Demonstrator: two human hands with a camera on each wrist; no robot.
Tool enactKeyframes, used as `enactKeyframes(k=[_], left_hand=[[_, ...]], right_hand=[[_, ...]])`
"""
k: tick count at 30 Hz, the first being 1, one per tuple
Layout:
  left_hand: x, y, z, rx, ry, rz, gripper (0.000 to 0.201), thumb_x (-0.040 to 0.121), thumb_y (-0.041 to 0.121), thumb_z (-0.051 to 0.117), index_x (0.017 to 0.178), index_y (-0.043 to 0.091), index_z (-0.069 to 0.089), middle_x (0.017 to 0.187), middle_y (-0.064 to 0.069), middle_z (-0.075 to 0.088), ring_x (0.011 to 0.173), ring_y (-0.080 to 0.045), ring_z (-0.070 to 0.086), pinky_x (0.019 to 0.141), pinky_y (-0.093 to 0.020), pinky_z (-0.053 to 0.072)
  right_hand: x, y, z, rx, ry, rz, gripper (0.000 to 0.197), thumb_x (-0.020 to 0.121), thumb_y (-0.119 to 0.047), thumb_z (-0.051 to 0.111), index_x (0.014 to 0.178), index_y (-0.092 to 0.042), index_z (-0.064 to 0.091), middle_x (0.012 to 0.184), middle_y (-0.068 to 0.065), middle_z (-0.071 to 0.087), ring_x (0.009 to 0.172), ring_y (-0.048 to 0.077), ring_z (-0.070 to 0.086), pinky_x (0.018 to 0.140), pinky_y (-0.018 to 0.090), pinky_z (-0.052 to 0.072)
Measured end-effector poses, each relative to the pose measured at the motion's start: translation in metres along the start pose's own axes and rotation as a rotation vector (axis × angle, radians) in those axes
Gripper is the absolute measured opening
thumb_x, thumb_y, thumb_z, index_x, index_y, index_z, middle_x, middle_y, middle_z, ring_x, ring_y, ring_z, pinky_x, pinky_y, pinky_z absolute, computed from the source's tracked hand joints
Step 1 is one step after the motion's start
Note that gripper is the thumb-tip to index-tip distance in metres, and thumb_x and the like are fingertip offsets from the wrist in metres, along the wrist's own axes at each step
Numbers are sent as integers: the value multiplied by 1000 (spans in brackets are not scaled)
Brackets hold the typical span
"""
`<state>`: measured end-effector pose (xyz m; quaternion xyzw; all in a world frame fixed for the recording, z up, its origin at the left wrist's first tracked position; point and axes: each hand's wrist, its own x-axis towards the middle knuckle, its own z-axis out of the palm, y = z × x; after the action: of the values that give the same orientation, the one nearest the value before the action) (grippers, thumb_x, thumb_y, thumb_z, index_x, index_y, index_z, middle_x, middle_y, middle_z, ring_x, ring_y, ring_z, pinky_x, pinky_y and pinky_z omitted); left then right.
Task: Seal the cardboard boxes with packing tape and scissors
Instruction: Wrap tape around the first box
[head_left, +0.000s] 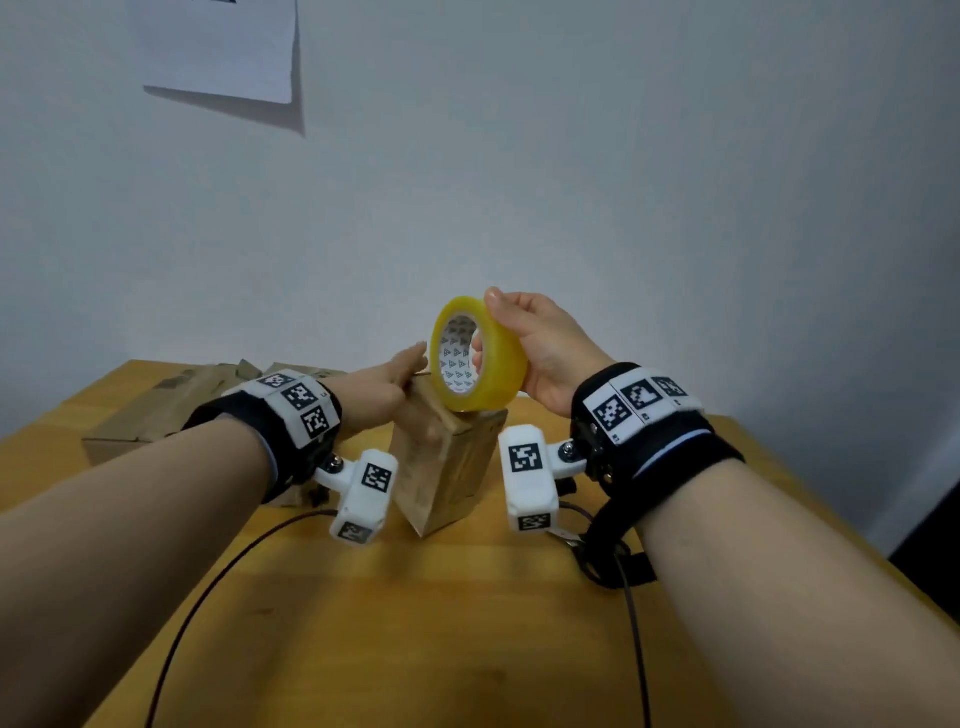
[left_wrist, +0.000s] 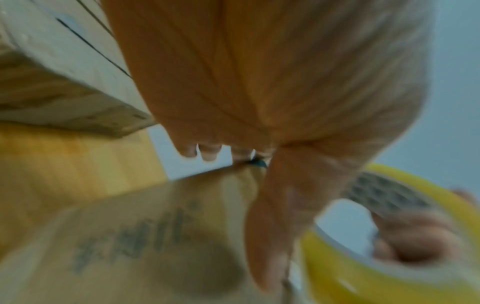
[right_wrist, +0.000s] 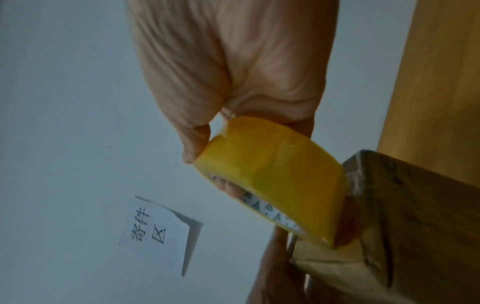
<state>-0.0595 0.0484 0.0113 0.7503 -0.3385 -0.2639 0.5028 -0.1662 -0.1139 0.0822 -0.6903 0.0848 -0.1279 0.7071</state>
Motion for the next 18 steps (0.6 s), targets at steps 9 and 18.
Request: enactKeyframes(k=[9,18], left_hand=[[4,-12,14,154,288,143,111,45,34,94,132,29,26,121,6,54,109,-10,58,92,-33,53],[5,-16,-3,236,354,47,93,65,17,85,138,17,27,123,1,47,110,-16,52,85,-24,46]], right_hand=[[10,-2,36,-40,-19,11,49,91,-33,69,125,-9,45,83,20,71,62,26,68,62,39,61],[-7,-16,17,-213,15,22,33,92,-31,69,110,-9,53,65,11,70,49,18,64,47,26,53]])
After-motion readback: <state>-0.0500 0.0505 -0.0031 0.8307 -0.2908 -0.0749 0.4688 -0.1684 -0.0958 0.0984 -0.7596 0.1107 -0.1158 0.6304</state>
